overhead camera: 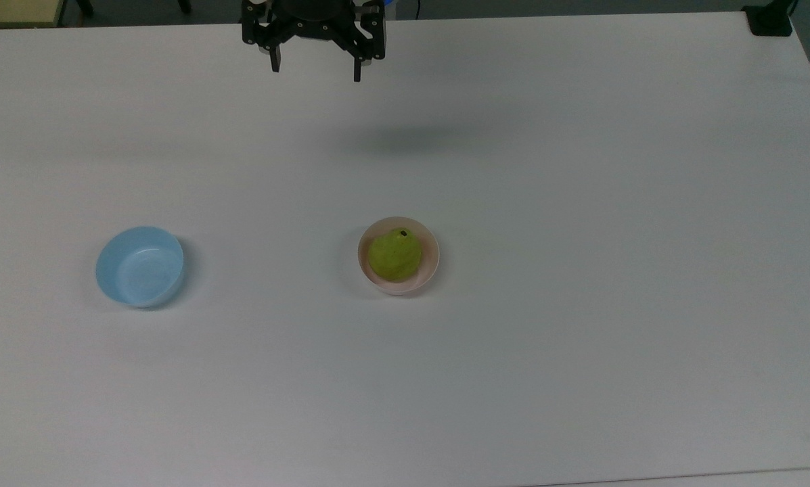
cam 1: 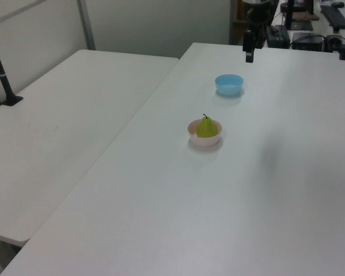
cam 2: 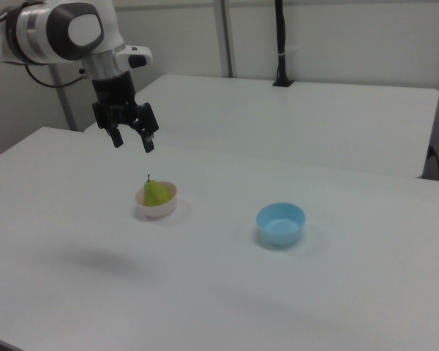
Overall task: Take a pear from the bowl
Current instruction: 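Move the open gripper down over the green pear in the pink bowl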
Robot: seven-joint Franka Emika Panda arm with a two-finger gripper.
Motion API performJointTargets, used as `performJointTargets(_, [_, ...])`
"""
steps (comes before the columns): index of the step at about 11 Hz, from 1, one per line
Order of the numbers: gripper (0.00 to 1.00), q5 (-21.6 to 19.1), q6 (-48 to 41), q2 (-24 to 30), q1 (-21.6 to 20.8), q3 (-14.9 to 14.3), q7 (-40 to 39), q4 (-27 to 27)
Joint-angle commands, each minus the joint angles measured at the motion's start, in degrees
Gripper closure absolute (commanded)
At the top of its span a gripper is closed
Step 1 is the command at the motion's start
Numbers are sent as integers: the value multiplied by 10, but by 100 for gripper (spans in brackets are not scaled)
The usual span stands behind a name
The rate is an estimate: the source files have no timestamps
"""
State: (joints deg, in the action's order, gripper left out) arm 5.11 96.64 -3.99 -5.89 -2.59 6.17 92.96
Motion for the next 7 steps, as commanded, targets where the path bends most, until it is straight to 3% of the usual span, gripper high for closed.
performJointTargets(1, [0,3,0,7,-5,0,2,11])
performJointTargets(7, [0,1,3,5,-4,-2,-3,12])
